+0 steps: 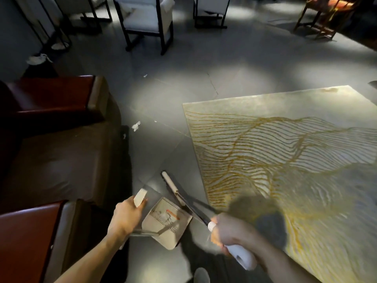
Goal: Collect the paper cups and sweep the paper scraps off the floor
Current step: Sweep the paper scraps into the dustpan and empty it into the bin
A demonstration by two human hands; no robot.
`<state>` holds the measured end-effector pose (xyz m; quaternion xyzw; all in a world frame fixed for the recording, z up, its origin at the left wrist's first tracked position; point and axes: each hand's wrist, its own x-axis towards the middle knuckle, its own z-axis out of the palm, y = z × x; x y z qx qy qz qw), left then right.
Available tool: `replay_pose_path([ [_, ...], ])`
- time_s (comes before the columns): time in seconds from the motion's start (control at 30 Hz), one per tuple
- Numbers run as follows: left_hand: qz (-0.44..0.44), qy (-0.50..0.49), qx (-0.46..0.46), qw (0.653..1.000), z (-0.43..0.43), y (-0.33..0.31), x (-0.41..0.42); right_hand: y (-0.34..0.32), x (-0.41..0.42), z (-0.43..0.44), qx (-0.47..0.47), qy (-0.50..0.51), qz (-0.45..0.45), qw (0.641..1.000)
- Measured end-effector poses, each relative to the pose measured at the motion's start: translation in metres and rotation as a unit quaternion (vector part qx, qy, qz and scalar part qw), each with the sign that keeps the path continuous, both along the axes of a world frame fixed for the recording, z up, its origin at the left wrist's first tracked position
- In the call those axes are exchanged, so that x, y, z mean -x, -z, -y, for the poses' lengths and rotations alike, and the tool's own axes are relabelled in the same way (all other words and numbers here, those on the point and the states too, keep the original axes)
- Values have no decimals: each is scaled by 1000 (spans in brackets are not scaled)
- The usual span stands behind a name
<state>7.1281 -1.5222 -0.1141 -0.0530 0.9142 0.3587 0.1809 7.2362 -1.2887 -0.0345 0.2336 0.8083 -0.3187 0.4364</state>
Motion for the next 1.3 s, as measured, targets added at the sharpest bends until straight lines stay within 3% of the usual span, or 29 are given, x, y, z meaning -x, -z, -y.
replay_pose_path([
  [0.07,-23,-45,-11,999,-2,-6,21,-3,32,-9,-34,-28,-42,998],
  [0.3,-58,-150,-54,986,2,-19,117,20,199,-5,-26,40,-119,992],
  [0.6,-46,-171,-97,979,6,-31,282,64,388,-15,-61,70,-190,977],
  [0.93,-19,-217,-85,972,-7,-13,463,90,615,-46,-138,-60,-154,977],
  [1.1,-28,-285,-43,957,-23,3,547,110,725,-59,-126,-86,-125,980],
  [1.3,-7,-371,-25,928,-26,15,599,113,813,-47,-139,-201,-85,966],
])
